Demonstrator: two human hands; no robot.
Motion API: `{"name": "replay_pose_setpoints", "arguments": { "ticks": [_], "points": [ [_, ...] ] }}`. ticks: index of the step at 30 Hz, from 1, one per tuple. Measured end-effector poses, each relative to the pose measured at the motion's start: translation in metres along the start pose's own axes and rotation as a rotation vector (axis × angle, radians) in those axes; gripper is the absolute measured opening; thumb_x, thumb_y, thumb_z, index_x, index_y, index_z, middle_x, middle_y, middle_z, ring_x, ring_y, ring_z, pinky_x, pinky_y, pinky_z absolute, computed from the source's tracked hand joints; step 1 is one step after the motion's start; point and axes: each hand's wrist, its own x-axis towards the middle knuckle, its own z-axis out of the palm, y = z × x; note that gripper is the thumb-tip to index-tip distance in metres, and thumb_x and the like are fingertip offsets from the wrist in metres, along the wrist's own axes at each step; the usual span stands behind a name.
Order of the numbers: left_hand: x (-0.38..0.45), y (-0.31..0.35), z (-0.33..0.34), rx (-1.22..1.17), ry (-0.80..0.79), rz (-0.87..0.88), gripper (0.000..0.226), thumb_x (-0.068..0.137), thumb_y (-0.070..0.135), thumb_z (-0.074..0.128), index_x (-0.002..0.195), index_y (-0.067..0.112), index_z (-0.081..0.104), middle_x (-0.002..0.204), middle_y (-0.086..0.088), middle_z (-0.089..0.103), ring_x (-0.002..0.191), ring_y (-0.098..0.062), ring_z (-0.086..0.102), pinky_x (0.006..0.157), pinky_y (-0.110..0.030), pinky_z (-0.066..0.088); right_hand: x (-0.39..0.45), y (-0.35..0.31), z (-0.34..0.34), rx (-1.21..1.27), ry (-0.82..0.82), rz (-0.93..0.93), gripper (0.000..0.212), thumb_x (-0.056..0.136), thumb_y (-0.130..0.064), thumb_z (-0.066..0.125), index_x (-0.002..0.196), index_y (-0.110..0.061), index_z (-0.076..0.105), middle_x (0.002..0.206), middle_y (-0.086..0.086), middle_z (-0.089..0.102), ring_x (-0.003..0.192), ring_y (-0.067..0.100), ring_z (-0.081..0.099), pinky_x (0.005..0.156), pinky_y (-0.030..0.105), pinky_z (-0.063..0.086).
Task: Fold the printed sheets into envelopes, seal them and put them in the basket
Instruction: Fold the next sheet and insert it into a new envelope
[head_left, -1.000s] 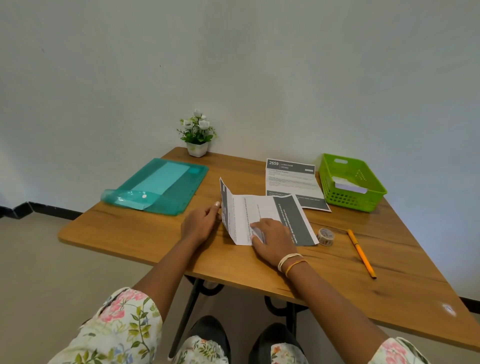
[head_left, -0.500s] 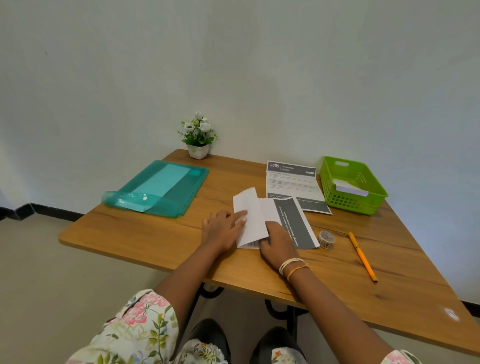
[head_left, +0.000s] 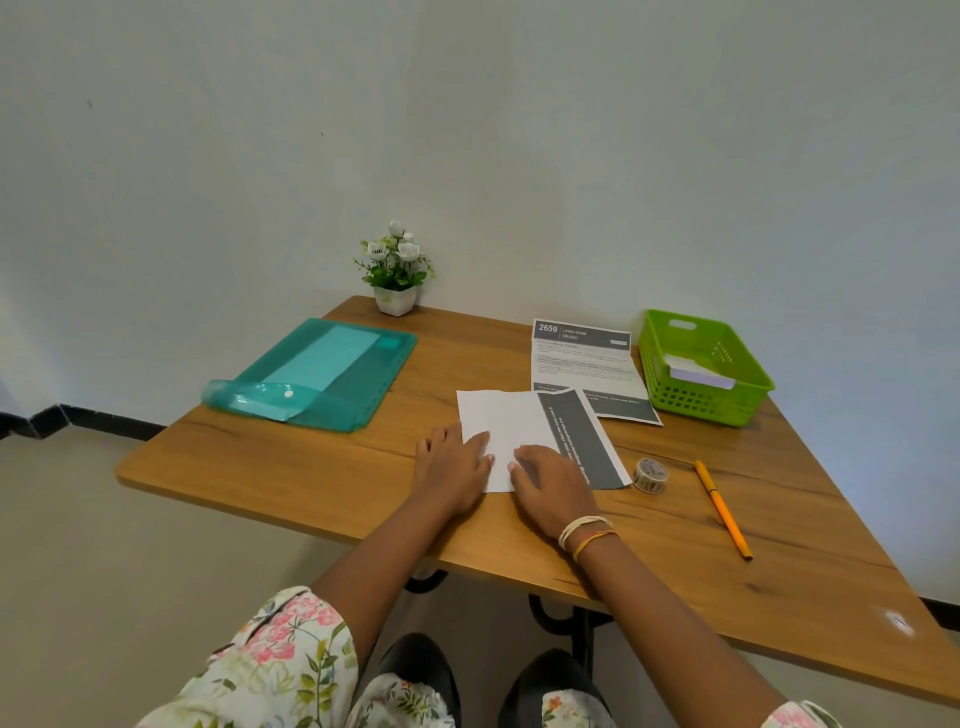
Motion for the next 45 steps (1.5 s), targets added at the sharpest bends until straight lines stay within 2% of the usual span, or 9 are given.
{"name": "replay_pose_setpoints", "arguments": {
  "ticks": [5, 8, 12, 16, 20, 26, 30, 37, 45],
  "points": [
    [0.003, 0.008, -0.007, -0.501, 0.124, -0.123, 0.037, 0.101, 0.030, 0.043, 0.137, 0.026, 0.050, 0.142, -0.002, 0.049, 0.127, -0.019, 0.043, 0.100, -0.032, 0.040, 0.000, 0.001, -0.001, -0.039, -0.022, -0.025, 0.042, 0.094, -0.037, 0.052, 0.131, -0.018, 0.054, 0.135, 0.000, 0.056, 0.123, 0.017, 0.051, 0.102, 0.027, 0.040],
    [0.008, 0.015, -0.019, -1.044, 0.261, -0.317, 0.032, 0.100, 0.015, 0.046, 0.131, 0.019, 0.055, 0.131, -0.001, 0.057, 0.094, -0.004, 0.058, 0.066, -0.011, 0.048, -0.001, -0.001, -0.003, 0.015, -0.010, 0.007, 0.040, 0.096, -0.040, 0.047, 0.128, -0.017, 0.057, 0.131, 0.002, 0.059, 0.119, 0.018, 0.053, 0.097, 0.029, 0.043],
    [0.015, 0.021, -0.026, -1.536, 0.215, -0.507, 0.031, 0.102, 0.015, 0.044, 0.132, 0.020, 0.047, 0.113, -0.006, 0.066, 0.085, -0.020, 0.071, 0.062, -0.029, 0.060, -0.001, -0.007, -0.007, 0.158, 0.003, 0.054, 0.041, 0.098, -0.042, 0.042, 0.126, -0.017, 0.060, 0.126, 0.004, 0.062, 0.108, 0.016, 0.056, 0.088, 0.027, 0.046],
    [0.012, 0.025, -0.011, -1.316, 0.215, -0.259, 0.031, 0.101, 0.013, 0.044, 0.130, 0.017, 0.053, 0.112, -0.005, 0.067, 0.095, -0.023, 0.067, 0.071, -0.034, 0.058, 0.004, -0.013, -0.014, 0.388, -0.028, 0.129, 0.052, 0.096, -0.055, 0.035, 0.132, -0.021, 0.053, 0.126, 0.005, 0.060, 0.104, 0.013, 0.051, 0.091, 0.032, 0.042],
    [0.007, 0.027, 0.006, -0.919, 0.198, 0.010, 0.035, 0.100, 0.018, 0.047, 0.135, 0.018, 0.052, 0.129, 0.001, 0.058, 0.113, -0.011, 0.056, 0.085, -0.020, 0.050, 0.012, -0.015, -0.021, 0.398, -0.051, 0.201, 0.077, 0.078, -0.074, 0.040, 0.136, -0.024, 0.047, 0.123, 0.002, 0.060, 0.110, 0.019, 0.055, 0.095, 0.039, 0.045],
    [0.006, 0.031, 0.020, -0.403, 0.134, 0.160, 0.040, 0.099, 0.025, 0.047, 0.139, 0.023, 0.048, 0.140, 0.001, 0.053, 0.126, -0.016, 0.049, 0.105, -0.037, 0.040, 0.019, -0.005, -0.030, 0.293, 0.081, 0.311, 0.039, 0.090, -0.020, 0.055, 0.128, -0.014, 0.051, 0.126, 0.010, 0.059, 0.109, 0.026, 0.057, 0.086, 0.033, 0.047],
    [0.007, 0.032, 0.021, -0.207, 0.083, 0.174, 0.039, 0.101, 0.033, 0.040, 0.138, 0.025, 0.050, 0.145, 0.002, 0.047, 0.135, -0.014, 0.039, 0.114, -0.043, 0.022, 0.015, 0.006, -0.029, 0.190, 0.128, 0.409, 0.046, 0.088, -0.022, 0.056, 0.132, -0.017, 0.046, 0.130, 0.011, 0.057, 0.111, 0.029, 0.057, 0.088, 0.037, 0.051],
    [0.001, 0.037, 0.018, -0.129, 0.083, 0.109, 0.037, 0.101, 0.034, 0.039, 0.133, 0.023, 0.054, 0.144, -0.002, 0.047, 0.136, -0.015, 0.038, 0.117, -0.055, 0.005, 0.009, 0.020, -0.021, -0.063, 0.106, 0.371, 0.031, 0.089, -0.027, 0.057, 0.114, -0.014, 0.068, 0.117, 0.010, 0.059, 0.106, 0.025, 0.056, 0.086, 0.033, 0.051],
    [-0.002, 0.038, 0.012, -0.196, 0.080, 0.098, 0.044, 0.103, 0.038, 0.031, 0.145, 0.024, 0.037, 0.148, -0.002, 0.045, 0.140, -0.018, 0.034, 0.118, -0.049, 0.002, 0.003, 0.013, -0.010, -0.126, 0.149, 0.293, 0.036, 0.092, -0.031, 0.055, 0.122, -0.013, 0.063, 0.123, 0.006, 0.055, 0.112, 0.020, 0.051, 0.092, 0.030, 0.049]
  ]
}}
